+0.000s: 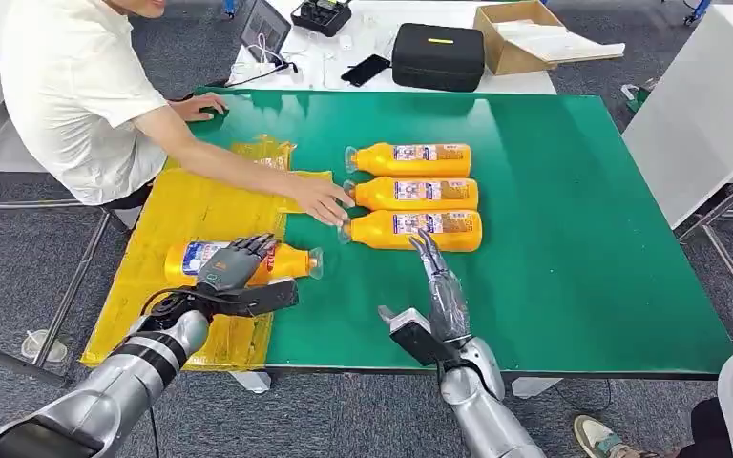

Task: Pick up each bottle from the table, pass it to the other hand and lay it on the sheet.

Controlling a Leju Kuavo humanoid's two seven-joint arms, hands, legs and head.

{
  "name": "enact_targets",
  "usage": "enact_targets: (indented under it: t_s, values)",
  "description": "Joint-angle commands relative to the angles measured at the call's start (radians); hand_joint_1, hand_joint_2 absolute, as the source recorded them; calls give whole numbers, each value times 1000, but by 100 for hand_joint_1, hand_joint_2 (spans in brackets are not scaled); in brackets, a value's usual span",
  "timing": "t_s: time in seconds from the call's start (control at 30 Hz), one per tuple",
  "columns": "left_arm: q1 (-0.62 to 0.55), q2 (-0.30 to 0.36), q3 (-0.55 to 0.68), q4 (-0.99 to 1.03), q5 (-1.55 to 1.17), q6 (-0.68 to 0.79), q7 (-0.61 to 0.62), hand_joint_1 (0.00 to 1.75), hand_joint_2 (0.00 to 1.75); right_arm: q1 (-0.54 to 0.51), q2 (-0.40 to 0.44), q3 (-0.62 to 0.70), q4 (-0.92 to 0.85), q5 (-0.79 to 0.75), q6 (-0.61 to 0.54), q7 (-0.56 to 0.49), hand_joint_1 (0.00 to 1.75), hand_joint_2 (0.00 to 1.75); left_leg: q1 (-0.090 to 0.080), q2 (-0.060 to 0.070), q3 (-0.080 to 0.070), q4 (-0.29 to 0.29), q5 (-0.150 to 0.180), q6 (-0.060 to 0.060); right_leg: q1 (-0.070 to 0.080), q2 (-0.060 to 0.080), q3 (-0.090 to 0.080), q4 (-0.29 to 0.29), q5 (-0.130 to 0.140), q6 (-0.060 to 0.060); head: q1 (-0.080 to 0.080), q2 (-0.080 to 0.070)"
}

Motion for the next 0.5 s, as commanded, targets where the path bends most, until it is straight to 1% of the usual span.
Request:
enact_targets:
  t_s: [0.03,0.13,0.17,0.2,0.23,0.3,0.37,0.43,0.5]
  values:
    - [20,9,-12,3,18,41,-26,0,175,-39,1,14,79,-8,-5,-6,0,175,1,4,1,0,0,0,1,3,1,-1,1,-2,0,0]
    - [91,-12,50,-106,112,184,-145,0,175,-15,-7,7,51,4,-33,1,0,175,0,3,1,0,0,0,1,2,1,-1,1,-1,0,0]
    - [122,-23,64,-146,140,212,-175,0,175,-5,-9,5,39,12,-42,4,0,175,0,1,1,-1,0,0,0,0,1,-1,0,-1,0,0]
    - [131,-29,60,-157,138,218,-168,0,175,-1,-11,5,36,12,-41,5,0,175,0,2,2,-1,0,1,1,1,2,-2,0,-2,0,0]
    - [177,-32,83,-245,196,233,-209,0,175,9,-15,5,21,31,-61,12,0,175,0,1,1,0,0,1,0,0,1,-1,0,-1,0,0]
    - [214,-36,80,-313,227,244,-219,0,175,21,-19,7,8,44,-68,20,0,175,0,2,1,0,-1,1,1,0,0,-1,0,-2,0,0]
    - [267,-45,92,-416,278,306,-249,0,175,36,-23,6,-13,48,-64,25,0,175,1,2,0,1,-1,0,1,0,0,-1,0,-2,-1,0]
    - [307,-53,84,-497,312,328,-250,0,175,50,-25,7,-33,56,-71,28,0,175,0,1,-2,0,-1,0,0,0,-2,-1,0,-1,0,0]
    - [307,-53,84,-497,312,328,-250,0,175,50,-25,7,-33,56,-71,28,0,175,0,2,-2,1,-1,0,1,0,-4,0,0,-2,-1,0]
